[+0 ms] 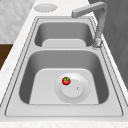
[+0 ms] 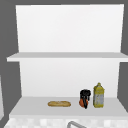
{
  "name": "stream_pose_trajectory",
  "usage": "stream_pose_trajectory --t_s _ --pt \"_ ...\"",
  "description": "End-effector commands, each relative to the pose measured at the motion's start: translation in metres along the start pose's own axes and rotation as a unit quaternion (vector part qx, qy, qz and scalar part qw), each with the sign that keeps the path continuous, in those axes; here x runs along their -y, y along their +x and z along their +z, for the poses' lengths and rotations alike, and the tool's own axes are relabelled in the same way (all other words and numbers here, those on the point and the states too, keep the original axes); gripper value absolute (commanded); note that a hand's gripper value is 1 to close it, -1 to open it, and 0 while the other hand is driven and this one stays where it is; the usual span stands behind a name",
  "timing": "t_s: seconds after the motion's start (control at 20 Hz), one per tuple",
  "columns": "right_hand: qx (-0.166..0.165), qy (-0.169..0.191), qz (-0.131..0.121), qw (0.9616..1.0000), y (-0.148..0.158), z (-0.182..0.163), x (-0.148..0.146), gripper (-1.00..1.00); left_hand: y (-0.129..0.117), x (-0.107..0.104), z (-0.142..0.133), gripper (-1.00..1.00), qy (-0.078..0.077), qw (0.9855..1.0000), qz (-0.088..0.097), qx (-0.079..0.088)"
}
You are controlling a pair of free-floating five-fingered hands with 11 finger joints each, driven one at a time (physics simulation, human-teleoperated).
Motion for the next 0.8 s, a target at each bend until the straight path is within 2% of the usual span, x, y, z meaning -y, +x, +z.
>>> stream_pose_trajectory --t_s 0.0,0.45,0.75 --pt "0.001 -0.01 -0.002 0.9999 0.0 0.028 -0.013 1.0 0.0 0.0 0.0 0.0 0.0 1.0 0.0 0.0" --pt "0.002 -0.001 -0.004 1.0 -0.004 0.093 -0.049 1.0 0.0 0.0 0.0 0.0 0.0 1.0 0.0 0.0" --pt "-0.003 0.002 0.006 1.0 -0.019 0.122 -0.1 1.0 0.0 0.0 0.0 0.0 0.0 1.0 0.0 0.0"
